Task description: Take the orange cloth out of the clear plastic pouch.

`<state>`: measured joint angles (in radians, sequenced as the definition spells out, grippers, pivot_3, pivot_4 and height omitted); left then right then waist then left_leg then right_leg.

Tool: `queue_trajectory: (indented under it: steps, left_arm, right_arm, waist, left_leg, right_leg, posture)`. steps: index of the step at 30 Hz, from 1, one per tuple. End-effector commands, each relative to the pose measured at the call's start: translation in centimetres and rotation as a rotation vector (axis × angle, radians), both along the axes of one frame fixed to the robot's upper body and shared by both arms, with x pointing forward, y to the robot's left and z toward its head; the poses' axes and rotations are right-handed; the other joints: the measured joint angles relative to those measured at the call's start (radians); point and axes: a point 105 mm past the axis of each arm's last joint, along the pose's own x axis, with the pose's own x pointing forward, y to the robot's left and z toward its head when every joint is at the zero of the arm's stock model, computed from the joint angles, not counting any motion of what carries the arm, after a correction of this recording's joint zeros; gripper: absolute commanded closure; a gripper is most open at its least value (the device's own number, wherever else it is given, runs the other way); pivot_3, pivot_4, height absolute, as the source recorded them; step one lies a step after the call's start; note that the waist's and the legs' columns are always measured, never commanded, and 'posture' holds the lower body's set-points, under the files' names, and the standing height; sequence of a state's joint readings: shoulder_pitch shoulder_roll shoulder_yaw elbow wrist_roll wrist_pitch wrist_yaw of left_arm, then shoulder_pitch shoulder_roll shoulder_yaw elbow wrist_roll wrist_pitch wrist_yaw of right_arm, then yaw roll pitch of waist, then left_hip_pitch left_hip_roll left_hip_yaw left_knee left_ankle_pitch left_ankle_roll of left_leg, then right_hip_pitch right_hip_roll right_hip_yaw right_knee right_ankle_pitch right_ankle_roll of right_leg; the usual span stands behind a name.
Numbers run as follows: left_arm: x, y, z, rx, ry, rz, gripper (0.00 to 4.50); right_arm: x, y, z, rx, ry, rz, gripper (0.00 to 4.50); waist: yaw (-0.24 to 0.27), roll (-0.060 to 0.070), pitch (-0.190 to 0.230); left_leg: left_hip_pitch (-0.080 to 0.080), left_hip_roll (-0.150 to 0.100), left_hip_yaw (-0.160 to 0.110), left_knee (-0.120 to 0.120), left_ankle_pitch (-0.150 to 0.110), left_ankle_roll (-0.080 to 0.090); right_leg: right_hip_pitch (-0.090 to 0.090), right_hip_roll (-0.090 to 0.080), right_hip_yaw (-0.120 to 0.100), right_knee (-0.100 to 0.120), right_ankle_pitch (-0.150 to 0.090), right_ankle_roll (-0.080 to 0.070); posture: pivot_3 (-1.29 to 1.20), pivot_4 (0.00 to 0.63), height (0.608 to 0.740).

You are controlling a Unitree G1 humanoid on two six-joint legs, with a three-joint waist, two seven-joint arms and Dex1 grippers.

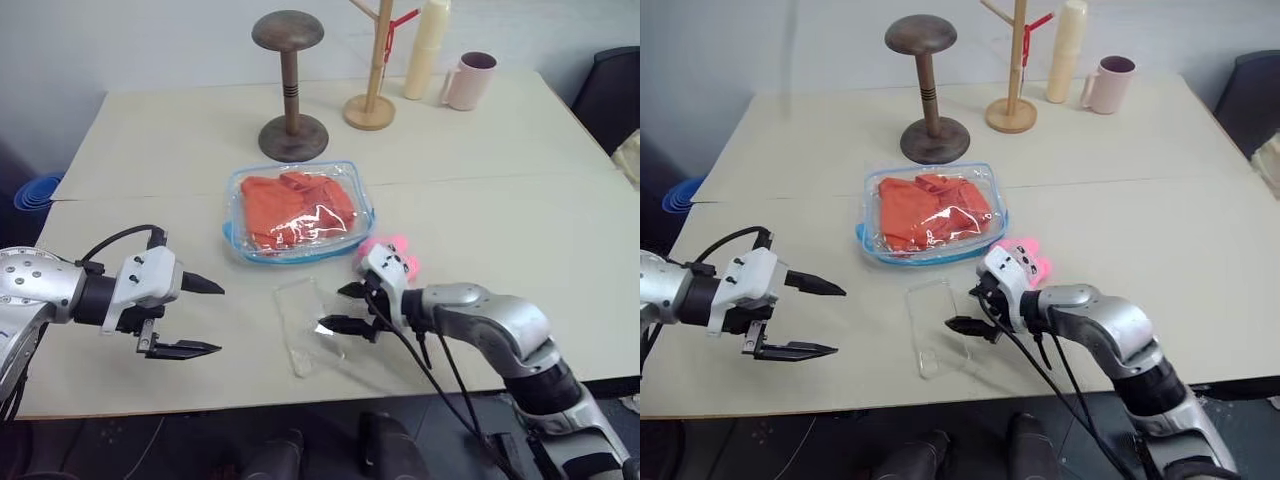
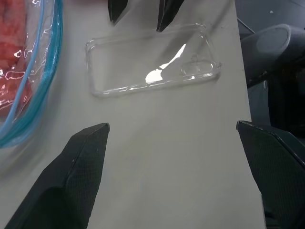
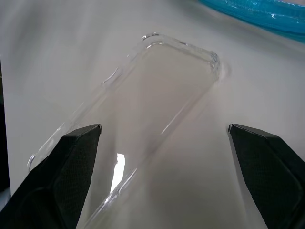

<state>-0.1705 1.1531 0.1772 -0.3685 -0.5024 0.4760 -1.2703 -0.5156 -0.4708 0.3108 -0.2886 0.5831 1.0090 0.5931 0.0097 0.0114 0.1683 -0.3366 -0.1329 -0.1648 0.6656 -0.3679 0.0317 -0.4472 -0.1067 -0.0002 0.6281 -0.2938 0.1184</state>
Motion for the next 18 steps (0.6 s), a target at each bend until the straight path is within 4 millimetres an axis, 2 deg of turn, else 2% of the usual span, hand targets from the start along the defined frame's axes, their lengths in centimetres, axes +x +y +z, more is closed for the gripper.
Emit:
queue_trajectory:
  steps: [1,4,14,18]
  left_arm:
    - [0.2,-0.2,0.3,0.002,-0.028,-0.01,0.0]
    - [0.3,-0.4,0.3,-0.004,-0.033,-0.015,0.0]
    - [0.9,-0.7,0.4,-0.018,-0.054,-0.02,0.0]
    - [1.0,-0.7,0.4,-0.022,-0.058,-0.019,0.0]
  right_arm:
    - [0.4,0.6,-1.0,-0.059,-0.02,-0.005,0.2]
    - [0.6,0.7,-1.7,-0.122,-0.067,0.003,1.01]
    - [1.2,0.5,-2.3,-0.277,-0.201,0.037,4.49]
    - [1.2,0.6,-2.2,-0.281,-0.223,0.053,4.49]
  waist:
    - [-0.01,0.0,0.0]
    - [-0.014,-0.001,-0.001]
    - [-0.015,-0.003,-0.002]
    - [-0.014,-0.003,-0.002]
  left_leg:
    - [0.0,0.0,0.0,0.0,0.0,0.0]
    - [0.001,0.002,0.001,0.0,0.0,-0.001]
    - [0.002,0.007,0.005,0.001,-0.002,-0.004]
    - [0.002,0.007,0.005,0.001,-0.002,-0.004]
  right_leg:
    - [0.0,0.0,0.0,0.0,0.0,0.0]
    - [0.0,0.003,0.001,0.0,0.0,0.0]
    - [0.0,0.009,0.005,0.0,0.002,-0.003]
    - [0.0,0.009,0.005,0.0,0.002,-0.003]
  posture:
    - [0.0,0.15,0.74]
    - [0.0,0.15,0.74]
    - [0.0,0.15,0.74]
    - [0.0,0.15,0.74]
